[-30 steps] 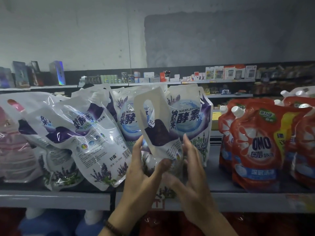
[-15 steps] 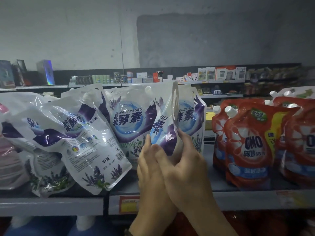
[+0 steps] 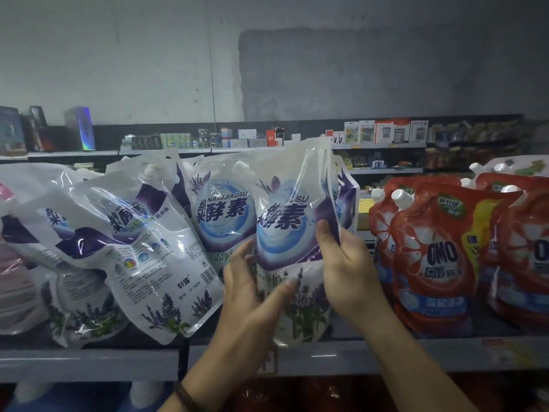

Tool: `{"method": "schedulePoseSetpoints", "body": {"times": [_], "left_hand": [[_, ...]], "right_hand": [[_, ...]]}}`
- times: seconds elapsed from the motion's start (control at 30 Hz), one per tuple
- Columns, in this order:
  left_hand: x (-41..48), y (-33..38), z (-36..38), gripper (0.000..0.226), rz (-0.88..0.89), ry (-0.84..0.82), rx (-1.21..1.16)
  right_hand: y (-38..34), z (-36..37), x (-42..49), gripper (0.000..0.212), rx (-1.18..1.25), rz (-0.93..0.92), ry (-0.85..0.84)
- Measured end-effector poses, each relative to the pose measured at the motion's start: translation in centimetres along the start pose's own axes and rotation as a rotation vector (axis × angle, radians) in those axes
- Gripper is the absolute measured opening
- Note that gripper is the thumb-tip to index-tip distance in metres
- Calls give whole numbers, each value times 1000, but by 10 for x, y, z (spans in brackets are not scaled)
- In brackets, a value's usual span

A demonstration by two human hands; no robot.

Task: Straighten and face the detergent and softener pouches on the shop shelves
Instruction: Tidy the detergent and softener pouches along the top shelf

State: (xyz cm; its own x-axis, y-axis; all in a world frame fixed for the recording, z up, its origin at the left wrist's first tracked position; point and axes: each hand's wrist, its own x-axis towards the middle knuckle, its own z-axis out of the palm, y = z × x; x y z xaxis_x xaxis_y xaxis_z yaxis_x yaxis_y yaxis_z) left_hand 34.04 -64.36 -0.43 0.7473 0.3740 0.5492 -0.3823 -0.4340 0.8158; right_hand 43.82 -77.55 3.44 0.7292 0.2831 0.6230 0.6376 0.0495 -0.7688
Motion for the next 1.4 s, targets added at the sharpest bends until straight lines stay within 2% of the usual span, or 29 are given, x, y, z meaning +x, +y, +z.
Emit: {"method": "schedulePoseSetpoints", "body": {"times": [0.1, 0.17, 0.27, 0.4, 0.5, 0.63, 0.7, 0.8, 1.0, 1.13, 1.17, 1.23, 1.4], "left_hand": [[25, -20, -15, 95, -99, -47, -67], [38, -25, -20, 102, -142, -129, -148], [49, -23, -18, 101, -176, -213, -142], [53, -25, -11, 104, -198, -229, -109], [53, -29, -8, 107, -240, -250, -132], [51, -31, -3, 86, -282, -265, -122], [52, -32, -2, 81, -294, -268, -124], [53, -34, -2, 87, -302, -253, -125], [52, -37, 2, 83, -313, -258, -122], [52, -39, 2, 81, -299, -256, -125], [52, -39, 2, 80, -293, -254, -124], [52, -40, 2, 80, -282, -252, -125], [54, -43, 0, 87, -267, -276, -106]], "right_hand": [[7, -8, 8, 84, 79, 27, -3], [12, -11, 14, 86, 140, 36, -13], [18, -17, 21, 64, 255, 59, 12], [24, -25, 28, 36, 380, 115, -6], [27, -32, 32, 36, 480, 161, -22], [29, -38, 35, 31, 529, 166, -33], [30, -40, 35, 35, 484, 156, -42], [34, -45, 35, 36, 366, 119, -43], [30, -50, 23, 29, 239, 64, 5], [31, -51, 0, 44, 127, 193, -33], [33, -53, -8, 43, 63, 217, -50], [38, -59, -25, 23, -30, 259, -89], [51, -63, -54, 53, -311, 275, -129]]}}
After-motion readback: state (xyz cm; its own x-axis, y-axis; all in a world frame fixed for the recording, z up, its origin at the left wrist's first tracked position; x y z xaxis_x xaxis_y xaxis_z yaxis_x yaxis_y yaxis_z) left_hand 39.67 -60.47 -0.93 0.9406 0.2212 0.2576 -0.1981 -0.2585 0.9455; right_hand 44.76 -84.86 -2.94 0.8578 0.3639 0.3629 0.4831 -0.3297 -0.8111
